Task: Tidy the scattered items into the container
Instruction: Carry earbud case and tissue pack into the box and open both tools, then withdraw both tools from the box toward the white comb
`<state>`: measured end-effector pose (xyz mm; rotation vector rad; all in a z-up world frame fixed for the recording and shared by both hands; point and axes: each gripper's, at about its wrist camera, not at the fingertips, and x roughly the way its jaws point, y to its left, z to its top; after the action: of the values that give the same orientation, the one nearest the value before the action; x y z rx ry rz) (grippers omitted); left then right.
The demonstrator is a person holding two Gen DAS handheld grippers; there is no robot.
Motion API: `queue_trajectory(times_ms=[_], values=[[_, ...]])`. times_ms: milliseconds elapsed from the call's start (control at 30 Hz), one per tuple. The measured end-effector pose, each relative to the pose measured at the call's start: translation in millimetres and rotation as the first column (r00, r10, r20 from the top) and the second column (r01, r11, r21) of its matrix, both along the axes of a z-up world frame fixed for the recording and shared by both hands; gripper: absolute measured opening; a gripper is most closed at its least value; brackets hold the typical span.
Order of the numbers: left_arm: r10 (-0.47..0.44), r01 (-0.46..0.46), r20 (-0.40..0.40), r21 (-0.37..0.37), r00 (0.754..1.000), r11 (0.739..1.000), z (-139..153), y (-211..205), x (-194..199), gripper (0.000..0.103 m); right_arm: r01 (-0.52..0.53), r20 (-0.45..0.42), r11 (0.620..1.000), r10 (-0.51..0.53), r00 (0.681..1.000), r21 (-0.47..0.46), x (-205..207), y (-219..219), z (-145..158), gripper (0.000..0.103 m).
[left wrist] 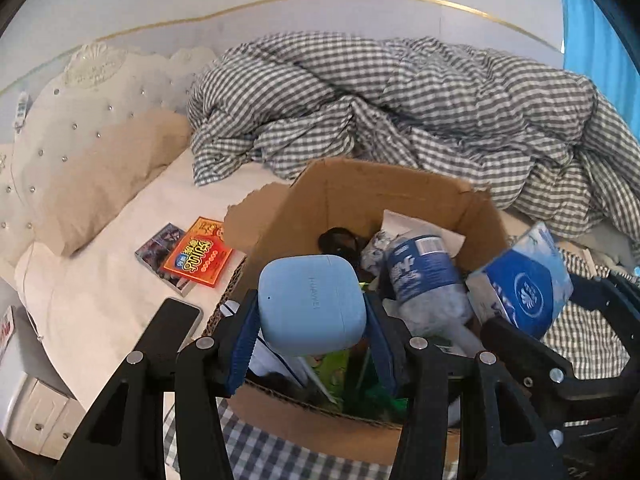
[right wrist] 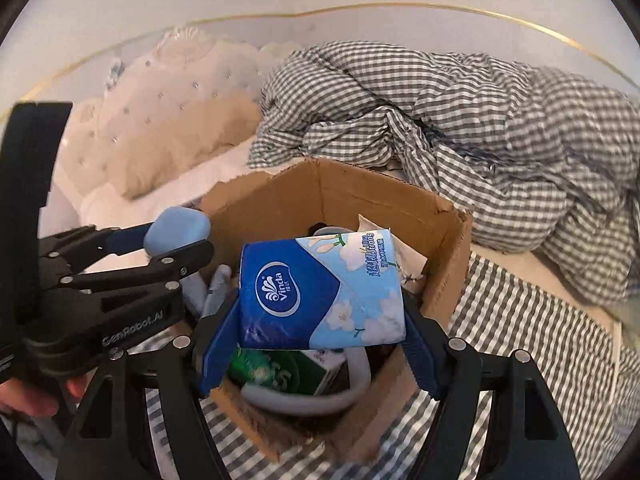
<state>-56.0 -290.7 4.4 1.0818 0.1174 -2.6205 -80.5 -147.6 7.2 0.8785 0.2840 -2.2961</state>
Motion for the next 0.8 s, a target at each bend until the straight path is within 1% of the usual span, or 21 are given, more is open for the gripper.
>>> queue_trajectory(times_ms=[33, 67, 100, 133, 167, 200, 267, 367, 433, 467, 500, 600, 733, 800], values=[[-0.003, 0.004, 0.005, -0.007, 1.0, 1.0, -3.1, 0.0, -3.0, 0.056, 0.006, -0.016, 1.0, -0.006, 1.0, 0.008, -1.6, -2.7, -2.9, 0.08], [-0.001, 0.001, 0.008, -0.033, 1.0, 0.999, -5.5, 0.0, -3.9, 0.071, 0.015, -0.029, 1.0, -0.015, 0.999, 0.015, -1.7, -3.5, -4.5, 0.083], [0.01, -0.01, 0.008, -0.055, 1.0, 0.998, -5.9, 0.4, -5.1, 0.094, 0.039, -0.047, 0.999, -0.037, 0.998, 0.029, -2.1, -1.9, -5.4, 0.089], [0.019, -0.019, -0.002, -0.071, 1.0, 0.997, -4.6, 1.4, -4.6, 0.1, 0.053, -0.054, 0.998, -0.051, 0.997, 0.033, -2.7, 1.2, -4.2, 0.091], [0.017, -0.019, -0.027, -0.073, 1.0, 0.997, -1.7, 2.9, -1.9, 0.102, 0.062, -0.056, 0.998, -0.06, 0.997, 0.029, -3.6, 5.5, -3.0, 0.091], [0.004, -0.007, -0.047, -0.056, 0.999, 0.998, 1.8, 4.7, 0.4, 0.102, 0.062, -0.053, 0.998, -0.061, 0.997, 0.021, -4.8, 10.9, -1.0, 0.091], [-0.007, 0.004, -0.063, -0.04, 0.998, 0.999, 7.7, 11.2, 1.8, 0.102, 0.073, -0.055, 0.997, -0.073, 0.996, 0.002, -4.6, 23.3, 6.5, 0.091], [-0.038, 0.033, -0.072, -0.066, 0.997, 0.997, 18.2, 34.5, 2.1, 0.102, 0.094, -0.076, 0.994, -0.098, 0.992, -0.046, -1.5, 51.5, 22.4, 0.091], [-0.068, 0.061, -0.086, -0.077, 0.994, 0.995, 26.4, 55.3, 3.5, 0.102, 0.113, -0.091, 0.99, -0.12, 0.989, -0.083, 4.5, 78.9, 35.2, 0.091], [-0.094, 0.087, -0.098, -0.074, 0.991, 0.993, 31.3, 70.3, 5.3, 0.102, 0.119, -0.097, 0.988, -0.128, 0.987, -0.094, 6.3, 87.1, 40.0, 0.091], [-0.111, 0.104, -0.105, -0.072, 0.988, 0.992, 34.9, 79.9, 5.1, 0.102, 0.137, -0.11, 0.984, -0.15, 0.983, -0.113, 10.3, 105.0, 46.9, 0.091], [-0.182, 0.173, -0.128, -0.078, 0.975, 0.982, 45.9, 128.9, 6.7, 0.102, 0.182, -0.126, 0.973, -0.2, 0.972, -0.142, 18.5, 148.0, 59.5, 0.091], [-0.279, 0.269, -0.148, -0.08, 0.949, 0.96, 48.4, 197.5, 7.1, 0.103, 0.281, -0.142, 0.945, -0.304, 0.942, -0.166, 32.8, 222.0, 66.0, 0.091], [-0.323, 0.315, -0.148, -0.075, 0.935, 0.946, 42.3, 232.4, 4.4, 0.103, 0.35, -0.149, 0.924, -0.372, 0.916, -0.154, 38.5, 260.3, 64.2, 0.091]])
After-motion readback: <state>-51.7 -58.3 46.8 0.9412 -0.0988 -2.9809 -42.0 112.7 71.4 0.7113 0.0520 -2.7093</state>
